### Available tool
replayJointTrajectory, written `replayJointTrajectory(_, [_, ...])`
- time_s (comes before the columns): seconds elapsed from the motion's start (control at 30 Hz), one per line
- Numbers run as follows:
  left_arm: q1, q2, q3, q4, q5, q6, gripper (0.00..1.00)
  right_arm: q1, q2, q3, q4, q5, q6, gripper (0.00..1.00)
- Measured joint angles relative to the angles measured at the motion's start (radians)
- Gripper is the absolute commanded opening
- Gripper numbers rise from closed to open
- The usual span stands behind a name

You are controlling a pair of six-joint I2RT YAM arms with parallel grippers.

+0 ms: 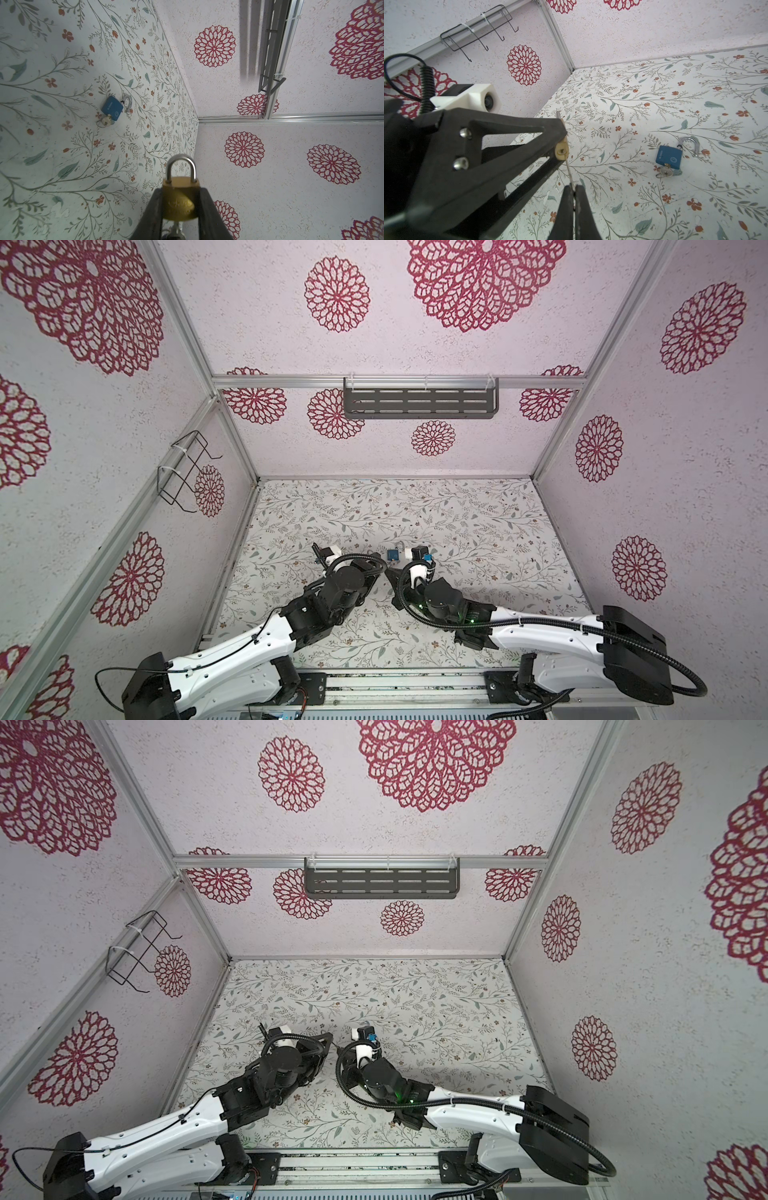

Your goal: Unlock with the key

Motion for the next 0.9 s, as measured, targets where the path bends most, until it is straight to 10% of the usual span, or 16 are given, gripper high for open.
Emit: replayJointTrajectory(0.9, [-0.023, 0.005, 0.031, -0.040, -0.026, 0.023, 0.00, -0.001, -0.018, 0.012, -0.022, -0.005, -0.003, 0.00])
